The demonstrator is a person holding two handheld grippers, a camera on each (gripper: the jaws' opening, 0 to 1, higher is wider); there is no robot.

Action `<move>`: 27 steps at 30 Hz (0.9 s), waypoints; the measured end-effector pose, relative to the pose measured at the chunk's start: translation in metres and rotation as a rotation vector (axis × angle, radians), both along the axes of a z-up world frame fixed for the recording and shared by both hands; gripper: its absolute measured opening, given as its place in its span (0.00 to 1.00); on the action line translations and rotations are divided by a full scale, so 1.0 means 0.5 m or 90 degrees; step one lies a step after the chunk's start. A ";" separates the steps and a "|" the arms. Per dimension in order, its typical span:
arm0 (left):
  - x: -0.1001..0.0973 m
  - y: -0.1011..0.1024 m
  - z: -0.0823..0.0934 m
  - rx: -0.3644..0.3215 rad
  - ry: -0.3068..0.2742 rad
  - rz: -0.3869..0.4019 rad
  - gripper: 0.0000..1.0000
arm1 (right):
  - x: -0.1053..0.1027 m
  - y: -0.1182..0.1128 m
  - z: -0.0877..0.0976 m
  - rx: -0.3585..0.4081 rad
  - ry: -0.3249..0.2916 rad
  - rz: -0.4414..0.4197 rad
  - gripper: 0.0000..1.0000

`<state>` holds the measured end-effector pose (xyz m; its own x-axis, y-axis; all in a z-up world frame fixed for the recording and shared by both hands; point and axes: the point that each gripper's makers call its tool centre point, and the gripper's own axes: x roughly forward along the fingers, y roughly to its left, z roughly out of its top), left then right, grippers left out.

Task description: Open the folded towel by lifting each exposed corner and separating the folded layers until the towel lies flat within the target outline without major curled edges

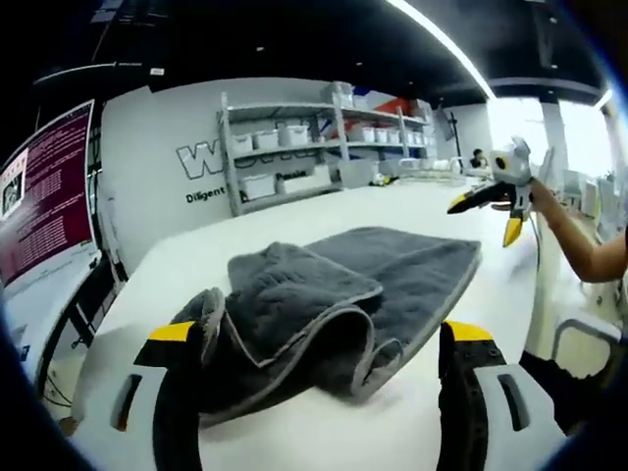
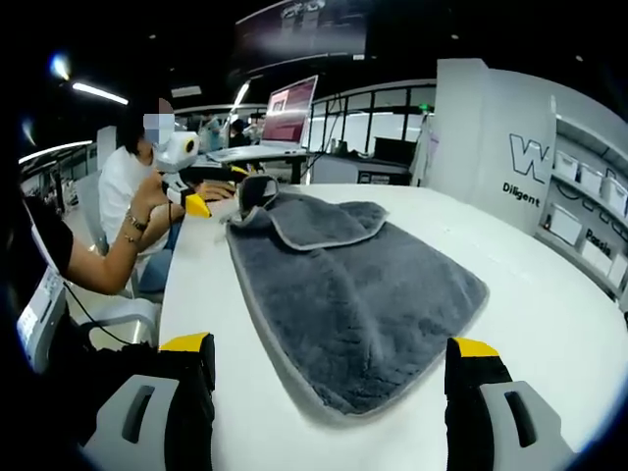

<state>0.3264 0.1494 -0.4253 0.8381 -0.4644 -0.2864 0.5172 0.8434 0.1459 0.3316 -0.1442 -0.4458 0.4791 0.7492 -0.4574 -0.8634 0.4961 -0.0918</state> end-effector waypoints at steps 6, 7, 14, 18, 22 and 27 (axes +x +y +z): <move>-0.022 -0.011 -0.004 0.014 0.000 -0.011 0.99 | 0.051 -0.002 0.030 0.003 0.014 -0.022 0.99; -0.026 -0.011 -0.001 0.015 -0.004 -0.011 0.99 | 0.071 -0.002 0.040 0.003 0.007 -0.034 0.99; -0.048 -0.010 0.023 0.028 -0.026 -0.010 0.99 | 0.187 -0.008 0.070 0.030 0.013 -0.090 0.90; -0.058 -0.008 0.040 0.030 -0.042 -0.006 0.99 | 0.254 -0.013 0.056 0.038 0.025 -0.139 0.83; -0.063 -0.013 0.047 0.031 -0.049 -0.011 0.99 | 0.316 -0.018 0.041 0.039 0.023 -0.177 0.74; -0.061 -0.011 0.039 0.036 -0.046 -0.007 0.99 | 0.380 -0.016 0.005 0.032 0.041 -0.208 0.66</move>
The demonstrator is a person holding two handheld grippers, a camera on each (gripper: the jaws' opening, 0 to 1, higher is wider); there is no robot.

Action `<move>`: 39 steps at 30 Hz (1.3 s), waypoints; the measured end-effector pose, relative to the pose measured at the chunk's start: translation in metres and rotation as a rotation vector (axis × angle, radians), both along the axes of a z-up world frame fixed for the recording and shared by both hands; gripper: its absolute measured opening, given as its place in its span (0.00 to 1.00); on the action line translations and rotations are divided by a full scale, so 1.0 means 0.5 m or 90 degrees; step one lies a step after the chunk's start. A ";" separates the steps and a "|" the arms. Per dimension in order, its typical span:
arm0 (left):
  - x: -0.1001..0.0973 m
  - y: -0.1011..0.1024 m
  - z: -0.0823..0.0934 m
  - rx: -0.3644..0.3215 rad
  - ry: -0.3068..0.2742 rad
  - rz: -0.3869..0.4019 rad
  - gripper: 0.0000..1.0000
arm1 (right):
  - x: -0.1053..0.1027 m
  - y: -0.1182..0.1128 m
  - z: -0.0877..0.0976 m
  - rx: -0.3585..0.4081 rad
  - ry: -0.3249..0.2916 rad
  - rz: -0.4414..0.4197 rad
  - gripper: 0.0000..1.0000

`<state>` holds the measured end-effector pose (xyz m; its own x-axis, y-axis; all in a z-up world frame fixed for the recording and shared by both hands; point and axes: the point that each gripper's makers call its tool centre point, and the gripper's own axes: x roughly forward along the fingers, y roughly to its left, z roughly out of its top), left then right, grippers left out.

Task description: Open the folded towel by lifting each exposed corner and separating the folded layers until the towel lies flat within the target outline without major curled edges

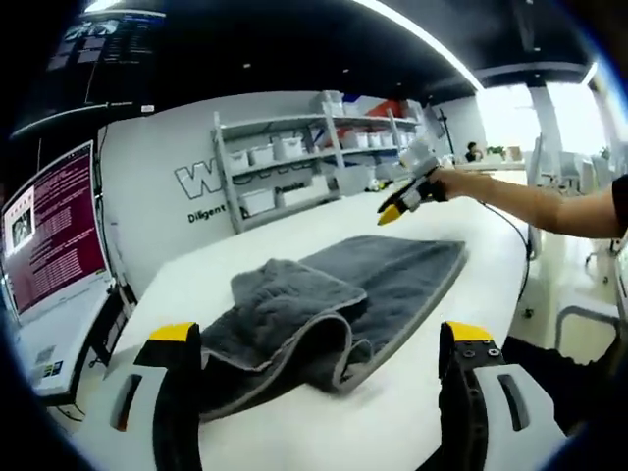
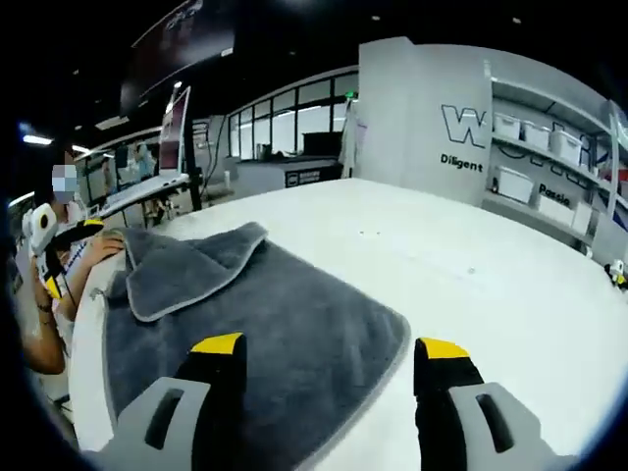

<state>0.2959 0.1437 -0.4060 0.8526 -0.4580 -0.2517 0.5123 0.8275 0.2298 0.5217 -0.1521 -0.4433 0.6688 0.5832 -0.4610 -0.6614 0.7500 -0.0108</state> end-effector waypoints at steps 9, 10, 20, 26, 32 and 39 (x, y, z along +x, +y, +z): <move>0.009 0.026 -0.025 0.039 0.011 0.033 0.99 | 0.085 -0.015 -0.045 0.004 0.008 -0.060 0.33; 0.010 0.028 -0.025 0.038 0.011 0.035 0.99 | 0.089 -0.016 -0.048 0.004 0.008 -0.061 0.33; 0.008 0.034 -0.031 0.024 0.019 0.033 0.98 | 0.101 -0.018 -0.099 -0.032 0.026 -0.042 0.12; 0.009 0.040 -0.044 0.027 0.033 0.036 0.98 | 0.100 -0.026 -0.100 -0.024 0.014 -0.028 0.03; 0.008 0.039 -0.045 0.021 0.033 0.034 0.98 | 0.098 -0.037 -0.098 -0.041 0.003 -0.014 0.02; 0.009 0.043 -0.050 0.023 0.038 0.038 0.98 | 0.089 -0.087 -0.099 -0.058 0.005 -0.014 0.02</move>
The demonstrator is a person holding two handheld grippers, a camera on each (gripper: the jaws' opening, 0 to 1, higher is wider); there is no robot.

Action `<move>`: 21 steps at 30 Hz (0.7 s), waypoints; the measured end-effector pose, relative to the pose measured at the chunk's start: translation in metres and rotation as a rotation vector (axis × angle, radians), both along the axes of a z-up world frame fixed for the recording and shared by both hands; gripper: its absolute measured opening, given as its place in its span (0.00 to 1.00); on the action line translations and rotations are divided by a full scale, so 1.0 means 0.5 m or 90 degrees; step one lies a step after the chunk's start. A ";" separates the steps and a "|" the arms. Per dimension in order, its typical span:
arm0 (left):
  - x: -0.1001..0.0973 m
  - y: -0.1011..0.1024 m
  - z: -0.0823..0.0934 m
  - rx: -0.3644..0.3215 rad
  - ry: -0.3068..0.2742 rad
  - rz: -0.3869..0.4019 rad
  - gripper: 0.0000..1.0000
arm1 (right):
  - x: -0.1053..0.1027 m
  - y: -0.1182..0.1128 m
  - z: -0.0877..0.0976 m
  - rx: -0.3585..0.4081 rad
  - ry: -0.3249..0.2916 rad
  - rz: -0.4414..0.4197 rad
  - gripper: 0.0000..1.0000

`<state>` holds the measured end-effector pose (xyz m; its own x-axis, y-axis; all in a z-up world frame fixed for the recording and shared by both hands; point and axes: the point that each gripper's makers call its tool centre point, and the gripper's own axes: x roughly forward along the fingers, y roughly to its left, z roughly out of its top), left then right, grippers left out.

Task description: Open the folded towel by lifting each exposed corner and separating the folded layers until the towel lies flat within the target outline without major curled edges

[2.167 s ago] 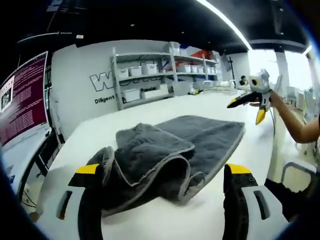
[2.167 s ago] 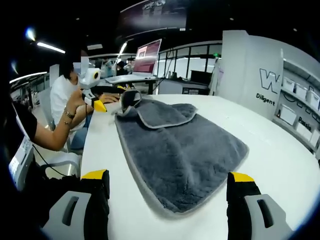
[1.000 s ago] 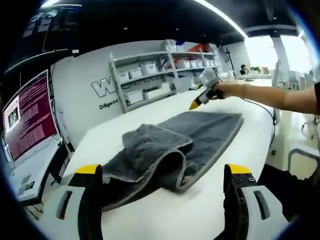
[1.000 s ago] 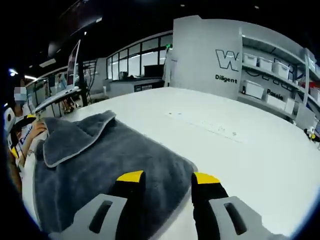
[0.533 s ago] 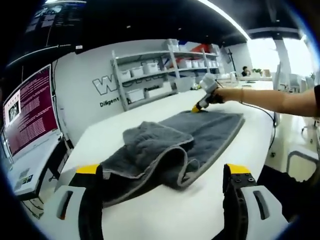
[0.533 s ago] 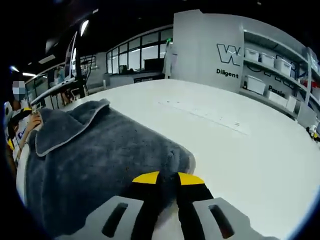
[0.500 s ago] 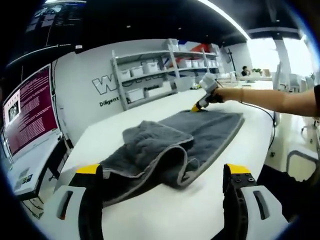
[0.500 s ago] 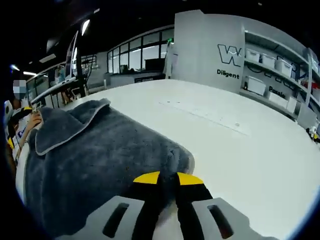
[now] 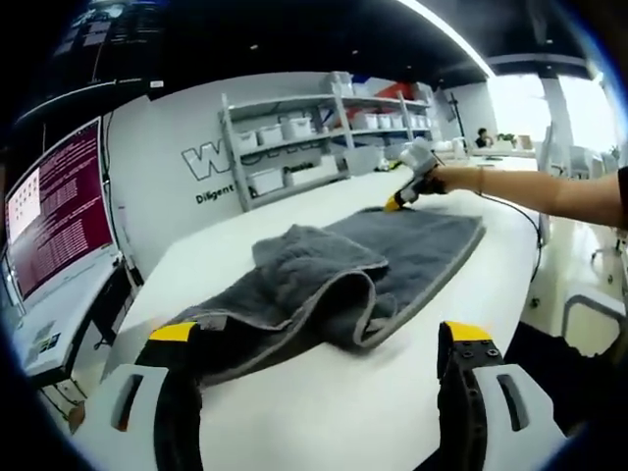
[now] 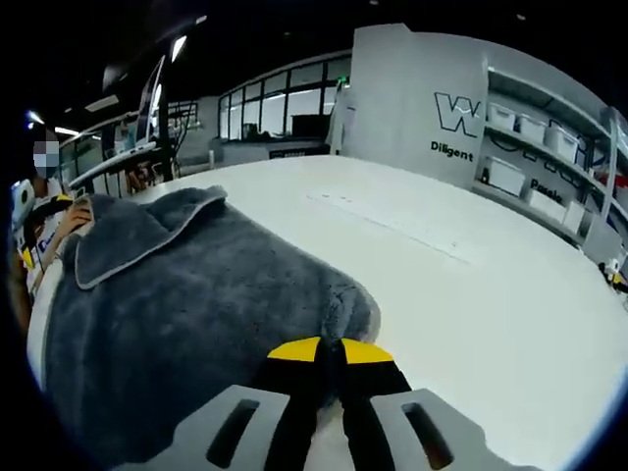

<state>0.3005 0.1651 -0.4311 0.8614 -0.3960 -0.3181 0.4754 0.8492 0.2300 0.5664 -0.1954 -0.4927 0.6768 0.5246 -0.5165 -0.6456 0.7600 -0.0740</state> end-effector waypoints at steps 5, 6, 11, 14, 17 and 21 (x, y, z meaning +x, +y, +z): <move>-0.001 -0.005 0.000 -0.002 0.001 -0.004 0.98 | -0.002 -0.048 -0.001 -0.002 0.006 -0.017 0.02; -0.001 -0.006 0.000 0.000 0.001 -0.004 0.98 | -0.003 -0.057 -0.001 -0.005 0.006 -0.020 0.02; -0.004 -0.013 0.003 0.000 -0.001 -0.007 0.98 | -0.003 -0.110 -0.001 -0.013 0.010 -0.038 0.02; -0.004 -0.015 0.004 0.002 -0.002 -0.007 0.98 | -0.005 -0.141 -0.002 -0.015 0.008 -0.045 0.02; -0.004 -0.016 0.006 0.000 -0.002 -0.007 0.98 | -0.002 -0.179 -0.002 -0.011 0.010 -0.067 0.02; -0.006 -0.018 0.004 0.002 -0.002 -0.006 0.98 | -0.003 -0.227 -0.002 -0.009 0.010 -0.088 0.03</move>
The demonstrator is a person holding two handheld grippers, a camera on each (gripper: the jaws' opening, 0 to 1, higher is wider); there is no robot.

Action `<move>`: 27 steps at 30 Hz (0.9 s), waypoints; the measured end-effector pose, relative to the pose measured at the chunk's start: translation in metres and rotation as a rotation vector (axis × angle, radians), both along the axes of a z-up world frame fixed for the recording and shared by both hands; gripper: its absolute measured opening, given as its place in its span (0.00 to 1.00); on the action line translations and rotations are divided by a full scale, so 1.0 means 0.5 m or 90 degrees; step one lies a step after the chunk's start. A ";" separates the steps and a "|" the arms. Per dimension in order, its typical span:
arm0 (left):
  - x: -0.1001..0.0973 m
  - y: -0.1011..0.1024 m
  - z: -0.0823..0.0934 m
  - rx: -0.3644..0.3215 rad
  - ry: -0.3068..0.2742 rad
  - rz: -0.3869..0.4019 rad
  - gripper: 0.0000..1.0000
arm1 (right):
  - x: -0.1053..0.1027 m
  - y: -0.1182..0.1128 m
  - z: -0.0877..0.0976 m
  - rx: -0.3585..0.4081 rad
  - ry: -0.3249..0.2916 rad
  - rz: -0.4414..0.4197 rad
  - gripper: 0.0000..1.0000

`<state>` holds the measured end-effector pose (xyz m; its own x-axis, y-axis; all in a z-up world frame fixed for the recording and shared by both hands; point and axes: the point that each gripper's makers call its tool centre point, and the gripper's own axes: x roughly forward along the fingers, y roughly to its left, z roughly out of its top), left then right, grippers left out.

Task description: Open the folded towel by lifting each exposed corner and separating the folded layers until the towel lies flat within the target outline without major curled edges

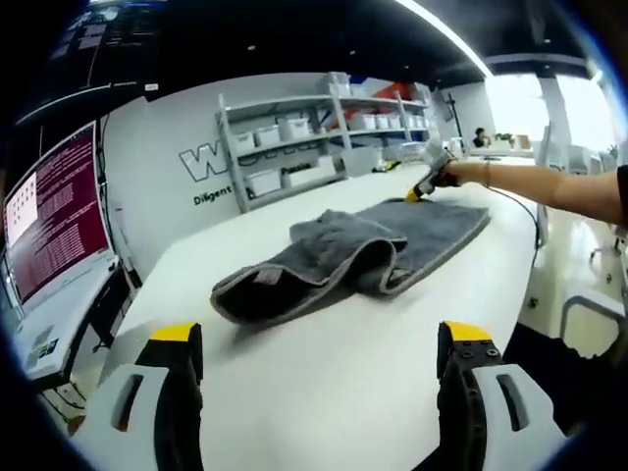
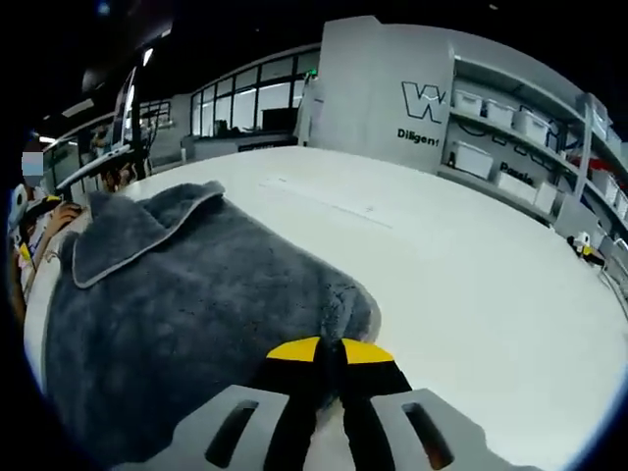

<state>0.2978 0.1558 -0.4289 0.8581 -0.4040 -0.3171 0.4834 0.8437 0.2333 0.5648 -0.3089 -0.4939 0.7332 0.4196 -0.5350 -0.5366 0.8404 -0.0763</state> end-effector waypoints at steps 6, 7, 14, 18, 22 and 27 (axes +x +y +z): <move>0.005 -0.010 -0.007 -0.008 0.008 -0.007 0.98 | -0.002 -0.071 -0.001 -0.005 -0.004 -0.038 0.03; 0.006 -0.011 -0.007 -0.006 0.008 -0.007 0.98 | -0.001 -0.080 -0.001 0.000 0.001 -0.045 0.03; 0.009 -0.016 -0.004 -0.007 0.007 -0.008 0.98 | 0.008 -0.124 -0.001 0.005 -0.008 -0.073 0.04; 0.010 -0.018 -0.002 -0.008 0.005 -0.008 0.97 | 0.020 -0.147 0.001 -0.004 -0.023 -0.102 0.04; 0.011 -0.021 -0.003 -0.007 0.007 -0.011 0.97 | 0.023 -0.147 0.001 -0.013 -0.024 -0.110 0.05; 0.010 -0.025 -0.004 -0.016 0.008 -0.011 0.97 | 0.027 -0.166 0.016 -0.045 -0.043 -0.141 0.24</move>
